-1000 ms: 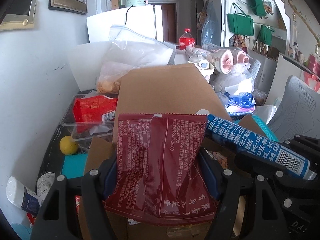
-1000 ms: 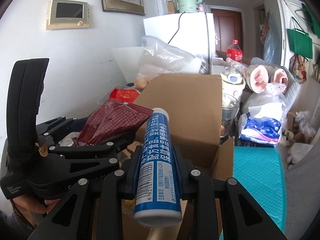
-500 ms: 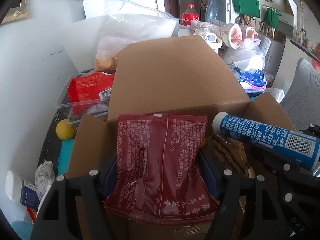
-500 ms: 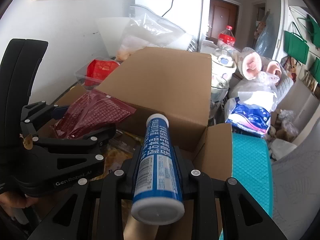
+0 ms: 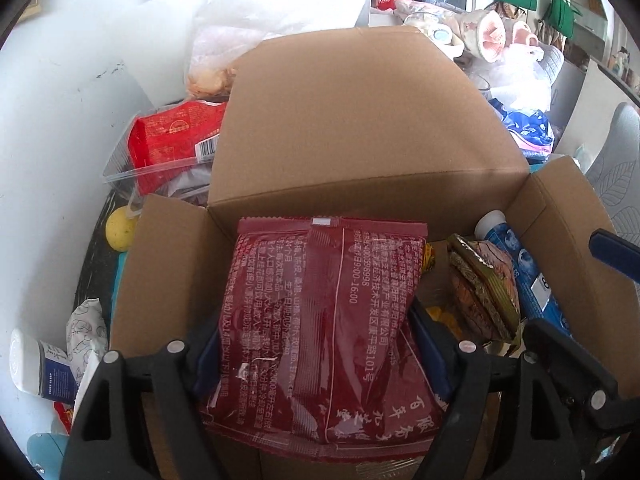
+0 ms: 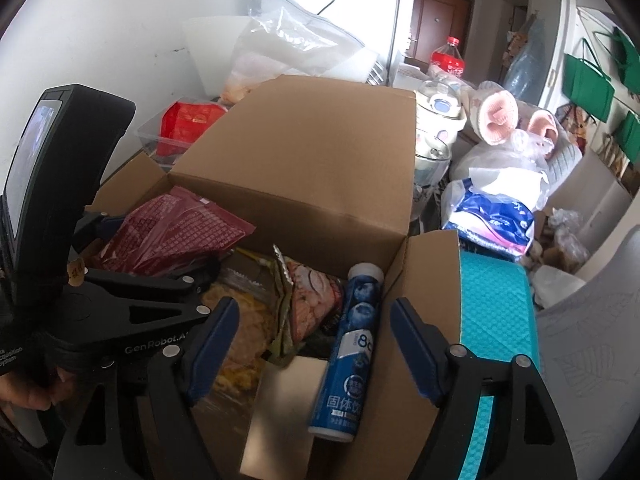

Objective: Organize snacks
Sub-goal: 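Lower both items into the box and open both tools, then withdraw both open tools from the box back toward the table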

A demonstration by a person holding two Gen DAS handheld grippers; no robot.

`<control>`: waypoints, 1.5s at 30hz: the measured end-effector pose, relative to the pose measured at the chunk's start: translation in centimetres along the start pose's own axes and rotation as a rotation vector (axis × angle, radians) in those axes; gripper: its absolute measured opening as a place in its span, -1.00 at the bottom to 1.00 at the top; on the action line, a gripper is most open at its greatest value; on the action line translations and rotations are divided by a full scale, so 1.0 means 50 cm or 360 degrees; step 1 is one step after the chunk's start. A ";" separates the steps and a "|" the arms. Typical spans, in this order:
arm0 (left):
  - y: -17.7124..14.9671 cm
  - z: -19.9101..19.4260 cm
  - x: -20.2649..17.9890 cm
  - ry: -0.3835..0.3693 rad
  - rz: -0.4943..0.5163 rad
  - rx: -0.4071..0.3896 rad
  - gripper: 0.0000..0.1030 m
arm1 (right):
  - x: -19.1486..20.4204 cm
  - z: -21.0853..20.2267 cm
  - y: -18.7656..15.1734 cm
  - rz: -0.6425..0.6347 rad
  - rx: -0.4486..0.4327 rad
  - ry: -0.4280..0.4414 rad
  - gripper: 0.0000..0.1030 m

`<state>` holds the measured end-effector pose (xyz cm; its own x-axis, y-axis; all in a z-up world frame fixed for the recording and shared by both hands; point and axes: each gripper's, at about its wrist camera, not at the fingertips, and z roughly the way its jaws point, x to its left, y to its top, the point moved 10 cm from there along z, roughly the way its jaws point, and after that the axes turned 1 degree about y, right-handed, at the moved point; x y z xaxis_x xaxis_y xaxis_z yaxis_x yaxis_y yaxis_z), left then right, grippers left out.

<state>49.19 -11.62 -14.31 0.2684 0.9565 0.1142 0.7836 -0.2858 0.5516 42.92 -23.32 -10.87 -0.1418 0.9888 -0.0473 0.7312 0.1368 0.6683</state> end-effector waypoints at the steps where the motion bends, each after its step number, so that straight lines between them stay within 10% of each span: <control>1: -0.001 0.001 0.000 0.0007 0.0004 0.0005 0.56 | 0.000 -0.001 0.000 -0.0001 -0.0001 0.0000 0.53; 40: 0.002 -0.101 -0.003 -0.0077 -0.0027 -0.0015 0.57 | -0.005 -0.154 -0.013 -0.0011 -0.0163 -0.0110 0.57; 45: 0.009 -0.128 -0.008 -0.0090 -0.0019 -0.0079 0.92 | -0.011 -0.178 -0.017 0.0005 -0.0191 -0.0128 0.57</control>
<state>45.87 -11.76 -8.84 0.2919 0.9545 0.0613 0.7587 -0.2701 0.5929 36.44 -24.50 -4.77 -0.0824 0.9914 -0.1014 0.6458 0.1306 0.7522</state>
